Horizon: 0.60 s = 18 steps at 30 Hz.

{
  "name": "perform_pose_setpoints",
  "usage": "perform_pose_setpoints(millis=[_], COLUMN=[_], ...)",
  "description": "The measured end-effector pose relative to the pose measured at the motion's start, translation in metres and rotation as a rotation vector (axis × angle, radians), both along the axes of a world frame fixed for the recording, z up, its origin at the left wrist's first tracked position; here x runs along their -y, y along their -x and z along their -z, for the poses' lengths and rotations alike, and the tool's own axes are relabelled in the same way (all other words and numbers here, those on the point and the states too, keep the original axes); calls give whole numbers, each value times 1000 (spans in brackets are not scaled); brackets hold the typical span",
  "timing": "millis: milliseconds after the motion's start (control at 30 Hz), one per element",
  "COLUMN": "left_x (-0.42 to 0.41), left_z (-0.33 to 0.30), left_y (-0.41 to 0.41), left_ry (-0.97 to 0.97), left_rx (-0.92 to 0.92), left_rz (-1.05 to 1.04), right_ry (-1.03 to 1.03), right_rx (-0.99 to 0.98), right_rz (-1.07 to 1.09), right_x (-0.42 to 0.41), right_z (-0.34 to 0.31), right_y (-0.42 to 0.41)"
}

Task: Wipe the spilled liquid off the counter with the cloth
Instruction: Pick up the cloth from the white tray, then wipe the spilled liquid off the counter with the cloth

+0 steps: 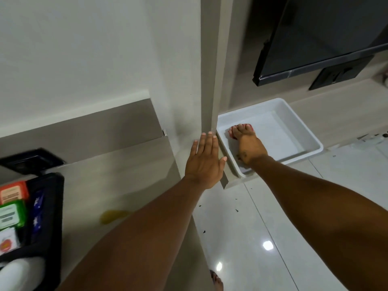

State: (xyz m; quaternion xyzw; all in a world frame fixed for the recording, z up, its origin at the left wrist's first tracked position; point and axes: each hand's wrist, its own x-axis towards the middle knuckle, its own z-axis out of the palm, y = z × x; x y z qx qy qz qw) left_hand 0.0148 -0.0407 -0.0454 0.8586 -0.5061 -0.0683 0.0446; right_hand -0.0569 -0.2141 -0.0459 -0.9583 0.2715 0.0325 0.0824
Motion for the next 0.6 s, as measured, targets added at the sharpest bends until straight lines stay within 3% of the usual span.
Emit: perform_pose_setpoints(millis=[167,333,500,600], left_x=[-55,-134,-248,-327], left_z=[-25,-49,-47,-23], left_y=[2,13,34,51], left_ry=[22,59,91,53], left_rx=[46,67,17,-31], left_rz=[5,-53,-114,-159], right_ry=[40,-88,-270,-311], right_rx=[64,250,293,208], right_rz=[70,73,135,146], right_x=[-38,-144,-276,-333], right_z=[-47,-82,-70,-45], right_y=[4,20,45,67])
